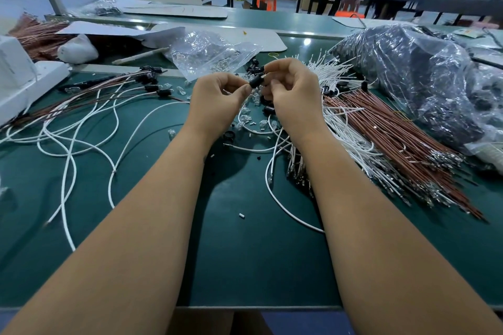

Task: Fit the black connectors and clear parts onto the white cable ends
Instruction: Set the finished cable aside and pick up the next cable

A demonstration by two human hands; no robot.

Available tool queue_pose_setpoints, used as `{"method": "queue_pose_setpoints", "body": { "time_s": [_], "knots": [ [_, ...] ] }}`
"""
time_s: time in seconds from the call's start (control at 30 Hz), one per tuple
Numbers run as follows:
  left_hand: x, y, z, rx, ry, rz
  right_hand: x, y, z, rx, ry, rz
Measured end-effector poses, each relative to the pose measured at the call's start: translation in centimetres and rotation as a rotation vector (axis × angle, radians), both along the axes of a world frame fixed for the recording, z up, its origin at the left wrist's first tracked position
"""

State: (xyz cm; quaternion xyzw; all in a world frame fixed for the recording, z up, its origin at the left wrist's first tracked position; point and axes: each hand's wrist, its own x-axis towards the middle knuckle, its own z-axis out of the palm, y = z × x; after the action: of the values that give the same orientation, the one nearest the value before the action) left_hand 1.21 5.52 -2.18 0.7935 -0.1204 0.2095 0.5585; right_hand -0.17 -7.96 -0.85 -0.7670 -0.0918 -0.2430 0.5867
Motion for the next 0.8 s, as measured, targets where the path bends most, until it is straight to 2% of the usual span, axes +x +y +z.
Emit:
{"method": "queue_pose_setpoints", "body": {
  "time_s": [0.53,0.8],
  "knots": [
    [0.3,-0.2,-0.5,0.094,-0.017,0.035,-0.3,0.9,-0.1,-0.051,-0.014,0.027],
    [0.1,-0.5,-0.4,0.171,-0.007,-0.001,0.1,1.1,-0.3,-0.071,-0.008,-0.049]
  ]
}}
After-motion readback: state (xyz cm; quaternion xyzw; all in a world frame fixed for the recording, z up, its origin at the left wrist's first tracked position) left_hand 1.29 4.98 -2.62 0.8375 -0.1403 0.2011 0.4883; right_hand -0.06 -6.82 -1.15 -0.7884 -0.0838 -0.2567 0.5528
